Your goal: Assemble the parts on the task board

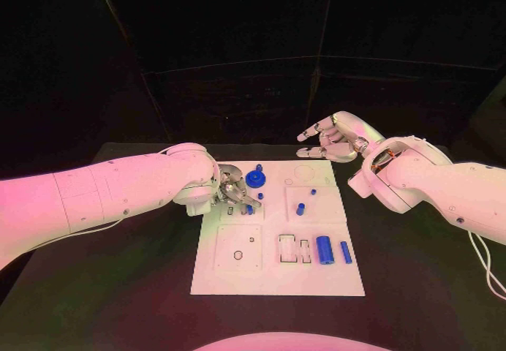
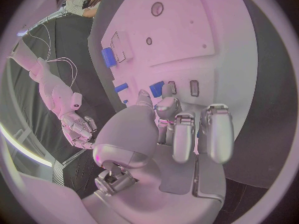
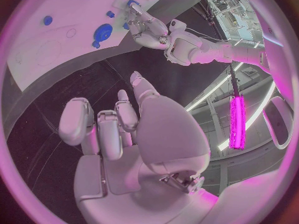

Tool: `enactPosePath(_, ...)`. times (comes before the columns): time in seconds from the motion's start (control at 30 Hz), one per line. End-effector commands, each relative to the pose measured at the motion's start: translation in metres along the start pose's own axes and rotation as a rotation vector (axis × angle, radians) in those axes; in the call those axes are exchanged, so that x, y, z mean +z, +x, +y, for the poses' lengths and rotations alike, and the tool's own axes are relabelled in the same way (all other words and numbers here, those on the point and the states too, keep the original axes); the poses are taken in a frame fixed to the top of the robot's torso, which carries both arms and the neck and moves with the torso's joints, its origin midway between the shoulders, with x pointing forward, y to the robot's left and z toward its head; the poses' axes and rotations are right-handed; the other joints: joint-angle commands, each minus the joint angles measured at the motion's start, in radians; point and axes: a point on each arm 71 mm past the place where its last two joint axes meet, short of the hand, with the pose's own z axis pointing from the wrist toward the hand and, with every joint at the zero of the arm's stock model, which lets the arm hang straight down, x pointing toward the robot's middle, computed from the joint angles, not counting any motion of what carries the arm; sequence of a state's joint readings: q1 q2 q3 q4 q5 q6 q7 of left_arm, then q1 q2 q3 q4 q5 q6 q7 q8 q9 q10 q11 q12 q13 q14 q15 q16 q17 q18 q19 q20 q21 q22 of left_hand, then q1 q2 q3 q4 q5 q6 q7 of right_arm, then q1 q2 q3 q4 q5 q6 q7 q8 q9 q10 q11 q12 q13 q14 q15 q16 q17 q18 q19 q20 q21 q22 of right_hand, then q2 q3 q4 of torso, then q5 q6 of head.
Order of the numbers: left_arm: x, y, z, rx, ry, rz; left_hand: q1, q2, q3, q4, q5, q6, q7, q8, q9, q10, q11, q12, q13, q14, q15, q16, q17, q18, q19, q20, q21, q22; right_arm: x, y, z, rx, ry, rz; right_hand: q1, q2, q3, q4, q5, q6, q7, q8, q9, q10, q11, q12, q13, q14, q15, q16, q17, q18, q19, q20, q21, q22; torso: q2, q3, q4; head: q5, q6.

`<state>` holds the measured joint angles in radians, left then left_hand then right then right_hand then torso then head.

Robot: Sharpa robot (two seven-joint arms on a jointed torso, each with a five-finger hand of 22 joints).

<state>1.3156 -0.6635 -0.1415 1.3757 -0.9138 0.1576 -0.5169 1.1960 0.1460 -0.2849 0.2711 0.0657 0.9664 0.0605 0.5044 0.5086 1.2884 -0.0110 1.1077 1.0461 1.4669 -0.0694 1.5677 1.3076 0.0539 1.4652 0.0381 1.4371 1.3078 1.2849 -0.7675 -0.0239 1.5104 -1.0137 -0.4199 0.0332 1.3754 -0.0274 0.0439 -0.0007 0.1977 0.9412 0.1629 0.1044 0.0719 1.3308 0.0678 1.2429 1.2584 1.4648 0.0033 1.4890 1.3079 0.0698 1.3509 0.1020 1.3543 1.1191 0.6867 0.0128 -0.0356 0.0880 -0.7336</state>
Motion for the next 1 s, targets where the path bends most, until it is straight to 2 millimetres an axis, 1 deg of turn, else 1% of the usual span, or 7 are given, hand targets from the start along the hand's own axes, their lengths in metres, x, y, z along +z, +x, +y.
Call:
enactPosePath(0.03, 0.0002, 0.0011, -0.001, 0.022, -0.008, 0.03, 0.012, 0.002, 0.003, -0.005, 0.004, -0.005, -0.001, 0.006, 0.003, 0.01, -0.001, 0.007, 0.002, 0.104, -0.005, 0.003, 0.263, -0.009, 0.027, -0.004, 0.003, 0.037, 0.0009, 0.0, 0.0015, -0.003, -0.003, 0.008, 0.0, 0.006, -0.008, 0.003, 0.005, 0.002, -0.003, 0.005, -0.001, -0.005, 0.003, -0.004, -0.001, 0.069, -0.009, -0.006, 0.112, 0.021, -0.005, -0.001, -0.006, -0.002, 0.0, 0.0002, -0.0015, 0.0, -0.003)
enactPosePath(0.27, 0.001, 0.0022, -0.0033, 0.03, -0.006, 0.04, 0.018, 0.003, 0.007, -0.008, 0.004, -0.004, -0.002, 0.01, 0.009, 0.012, -0.002, 0.01, 0.005, 0.104, -0.005, 0.003, 0.263, -0.01, 0.029, -0.004, 0.007, 0.044, 0.0013, 0.0002, 0.001, -0.004, 0.002, 0.01, -0.001, 0.007, -0.008, 0.004, 0.006, 0.002, -0.003, 0.005, -0.001, -0.005, 0.003, -0.004, -0.002, 0.069, -0.009, -0.006, 0.112, 0.021, -0.005, -0.001, -0.006, -0.002, 0.0, -0.0007, 0.0011, -0.001, -0.005)
enactPosePath(0.43, 0.0011, 0.0026, -0.0045, 0.031, -0.004, 0.041, 0.035, 0.005, 0.019, -0.017, 0.004, -0.007, -0.004, 0.017, 0.021, 0.013, -0.003, 0.011, 0.007, 0.104, -0.007, 0.003, 0.263, -0.011, 0.029, -0.005, 0.009, 0.048, 0.0019, 0.0004, 0.0006, -0.004, 0.006, 0.011, -0.001, 0.008, -0.007, 0.004, 0.006, 0.003, -0.003, 0.006, -0.001, -0.005, 0.003, -0.004, -0.002, 0.069, -0.009, -0.006, 0.112, 0.021, -0.005, -0.001, -0.007, -0.003, 0.0, -0.0007, 0.0008, 0.0, -0.007)
enactPosePath(0.53, 0.0013, 0.0025, -0.0051, 0.029, -0.002, 0.037, 0.057, 0.015, 0.038, -0.031, 0.006, -0.011, -0.004, 0.021, 0.029, 0.013, -0.004, 0.012, 0.009, 0.104, -0.008, 0.003, 0.263, -0.011, 0.029, -0.006, 0.01, 0.05, 0.0023, 0.0007, 0.0002, -0.004, 0.008, 0.013, -0.001, 0.008, -0.007, 0.004, 0.006, 0.003, -0.003, 0.006, -0.001, -0.005, 0.003, -0.004, -0.002, 0.069, -0.009, -0.006, 0.112, 0.021, -0.005, -0.001, -0.007, -0.003, 0.0, -0.0005, 0.0009, 0.0, -0.008)
enactPosePath(0.77, 0.0009, 0.0013, -0.0069, 0.0, 0.007, 0.008, 0.162, 0.058, 0.138, -0.098, 0.016, -0.03, -0.014, 0.022, 0.045, 0.011, -0.013, 0.009, 0.009, 0.104, -0.015, 0.003, 0.263, -0.011, 0.028, -0.012, 0.01, 0.052, 0.0034, 0.0015, -0.0014, -0.005, 0.019, 0.025, 0.0, 0.01, -0.007, 0.005, 0.008, 0.003, -0.004, 0.006, -0.001, -0.005, 0.003, -0.004, -0.002, 0.069, -0.009, -0.007, 0.111, 0.021, -0.005, -0.001, -0.008, -0.004, 0.001, -0.001, 0.0009, 0.002, -0.012)
enactPosePath(0.87, 0.0006, 0.0011, -0.0073, -0.015, 0.011, 0.001, 0.186, 0.063, 0.18, -0.115, 0.021, -0.036, -0.015, 0.021, 0.05, 0.01, -0.015, 0.006, 0.009, 0.104, -0.018, 0.003, 0.263, -0.011, 0.027, -0.016, 0.011, 0.053, 0.0038, 0.002, -0.0019, -0.006, 0.023, 0.031, 0.001, 0.011, -0.007, 0.005, 0.008, 0.004, -0.004, 0.006, -0.001, -0.005, 0.003, -0.004, -0.002, 0.069, -0.009, -0.007, 0.111, 0.021, -0.006, -0.001, -0.008, -0.005, 0.0, -0.0006, 0.0007, 0.003, -0.013)
enactPosePath(1.0, 0.0, 0.0009, -0.0069, -0.035, 0.016, -0.004, 0.199, 0.054, 0.258, -0.129, 0.027, -0.041, -0.016, 0.023, 0.06, 0.01, -0.017, 0.003, 0.009, 0.104, -0.02, 0.003, 0.263, -0.012, 0.028, -0.018, 0.012, 0.059, 0.0043, 0.0027, -0.0023, -0.006, 0.027, 0.039, 0.001, 0.011, -0.007, 0.005, 0.008, 0.004, -0.004, 0.006, -0.001, -0.005, 0.003, -0.004, -0.002, 0.069, -0.009, -0.007, 0.111, 0.021, -0.006, -0.001, -0.008, -0.005, 0.0, 0.0001, 0.0003, 0.004, -0.014)
